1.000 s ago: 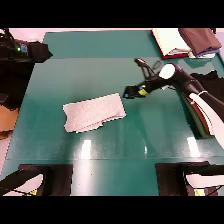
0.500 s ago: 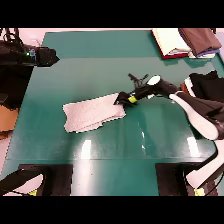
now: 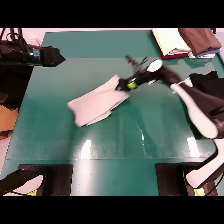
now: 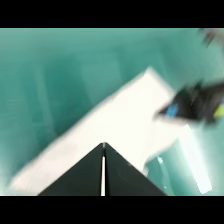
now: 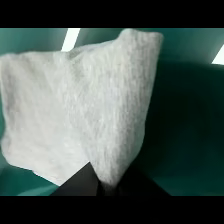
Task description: Fold the shirts.
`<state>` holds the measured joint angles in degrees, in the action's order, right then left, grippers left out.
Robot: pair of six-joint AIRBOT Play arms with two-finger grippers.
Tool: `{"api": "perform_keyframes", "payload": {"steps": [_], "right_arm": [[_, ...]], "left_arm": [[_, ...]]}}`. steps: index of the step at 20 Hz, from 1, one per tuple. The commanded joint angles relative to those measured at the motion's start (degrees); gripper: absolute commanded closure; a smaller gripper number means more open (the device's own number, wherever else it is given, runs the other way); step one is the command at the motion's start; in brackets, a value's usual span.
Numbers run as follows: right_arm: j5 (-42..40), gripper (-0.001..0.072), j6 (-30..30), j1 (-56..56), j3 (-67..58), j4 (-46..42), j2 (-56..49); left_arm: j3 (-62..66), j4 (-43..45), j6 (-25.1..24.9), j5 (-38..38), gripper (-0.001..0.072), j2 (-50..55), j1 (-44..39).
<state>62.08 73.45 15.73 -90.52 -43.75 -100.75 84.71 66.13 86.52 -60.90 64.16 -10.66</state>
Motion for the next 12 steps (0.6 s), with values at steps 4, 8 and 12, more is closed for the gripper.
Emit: {"api": "perform_keyframes", "payload": {"steps": [4, 8, 12], "right_arm": [[3.3, 0.0694, 1.2, -27.0, -1.4, -8.8, 12.9], [1.1, 0.0694, 1.0, -43.3, -1.4, -8.3, 14.6], [-2.2, 0.0694, 1.0, -51.4, -1.7, -8.3, 14.5]], "left_arm": [[0.0, -0.1, 0.0, 4.1, 0.0688, 0.0, -9.8], [0.0, -0.2, 0.6, 4.4, 0.0688, 0.0, -12.6], [0.0, -0.2, 2.0, 4.5, 0.0688, 0.0, -12.8]]}}
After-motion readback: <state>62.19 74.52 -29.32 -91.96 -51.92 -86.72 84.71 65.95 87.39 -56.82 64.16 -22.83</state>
